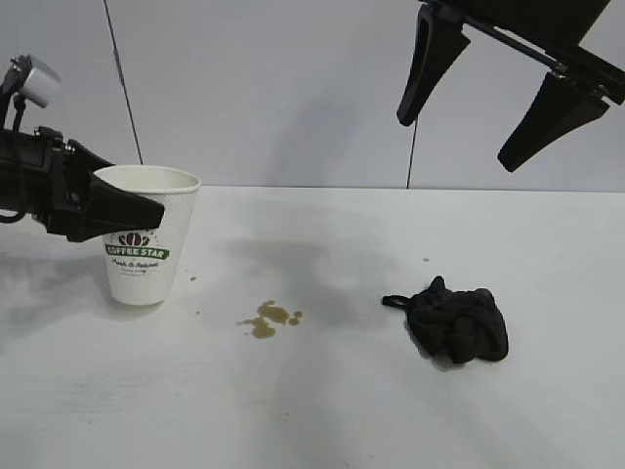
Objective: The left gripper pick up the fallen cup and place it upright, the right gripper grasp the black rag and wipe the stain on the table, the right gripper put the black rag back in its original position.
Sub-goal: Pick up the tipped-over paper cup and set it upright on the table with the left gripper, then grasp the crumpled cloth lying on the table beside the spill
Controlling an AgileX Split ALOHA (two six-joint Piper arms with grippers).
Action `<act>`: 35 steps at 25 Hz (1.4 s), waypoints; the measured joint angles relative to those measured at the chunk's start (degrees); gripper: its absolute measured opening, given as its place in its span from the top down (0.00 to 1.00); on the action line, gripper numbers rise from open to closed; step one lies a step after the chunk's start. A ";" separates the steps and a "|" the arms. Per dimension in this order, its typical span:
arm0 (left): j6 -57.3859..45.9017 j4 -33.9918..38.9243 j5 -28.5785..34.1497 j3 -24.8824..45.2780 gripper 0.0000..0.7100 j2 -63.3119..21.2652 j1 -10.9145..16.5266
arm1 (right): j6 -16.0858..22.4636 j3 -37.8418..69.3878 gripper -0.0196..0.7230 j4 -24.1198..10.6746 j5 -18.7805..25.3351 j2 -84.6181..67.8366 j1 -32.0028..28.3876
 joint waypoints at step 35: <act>-20.48 23.69 -12.27 0.00 0.03 -6.88 0.26 | 0.00 0.00 0.14 -0.06 -1.48 0.00 0.00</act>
